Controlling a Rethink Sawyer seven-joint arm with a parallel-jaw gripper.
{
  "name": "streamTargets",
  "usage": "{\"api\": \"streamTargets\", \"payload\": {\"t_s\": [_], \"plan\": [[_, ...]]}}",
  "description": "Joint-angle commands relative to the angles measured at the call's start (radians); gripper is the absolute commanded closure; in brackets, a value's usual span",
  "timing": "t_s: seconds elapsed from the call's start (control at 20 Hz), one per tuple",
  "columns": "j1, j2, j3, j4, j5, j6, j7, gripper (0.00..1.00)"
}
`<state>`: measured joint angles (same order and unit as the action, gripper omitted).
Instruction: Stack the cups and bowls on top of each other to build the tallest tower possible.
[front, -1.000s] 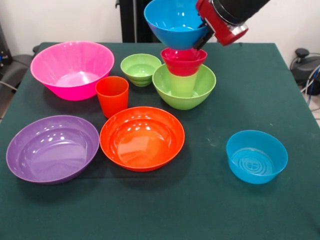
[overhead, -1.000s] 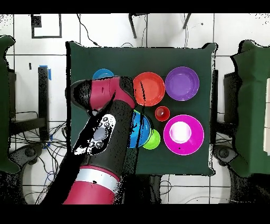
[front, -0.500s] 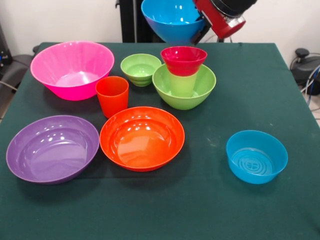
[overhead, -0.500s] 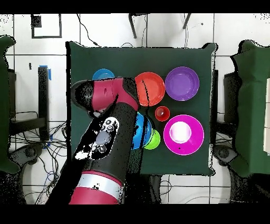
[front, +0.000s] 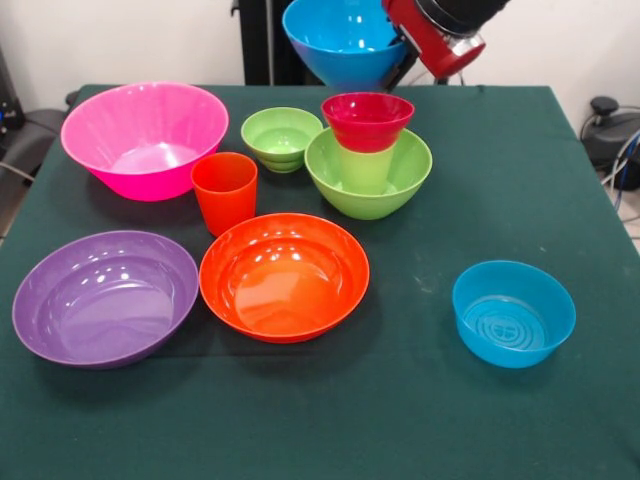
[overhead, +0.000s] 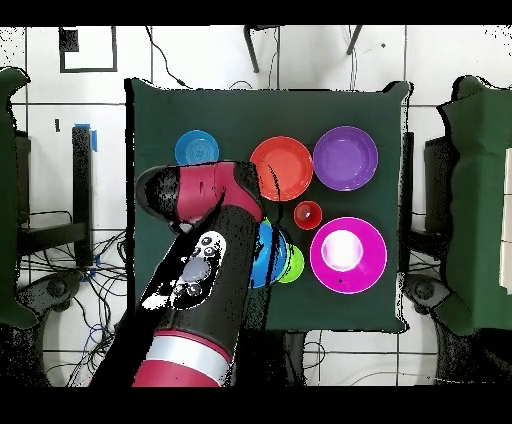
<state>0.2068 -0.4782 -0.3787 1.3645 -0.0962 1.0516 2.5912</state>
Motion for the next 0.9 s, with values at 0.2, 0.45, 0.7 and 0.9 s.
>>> {"api": "streamTargets", "payload": {"t_s": [0.2,0.45,0.7,0.9], "plan": [[0.025,0.020,0.110,0.112,-0.035,-0.148,0.004,1.00],[0.032,0.029,0.113,0.115,-0.020,-0.172,0.021,1.00],[0.039,0.030,0.107,0.116,-0.023,-0.169,0.018,1.00],[0.044,0.034,0.103,0.115,-0.024,-0.177,0.025,1.00]]}}
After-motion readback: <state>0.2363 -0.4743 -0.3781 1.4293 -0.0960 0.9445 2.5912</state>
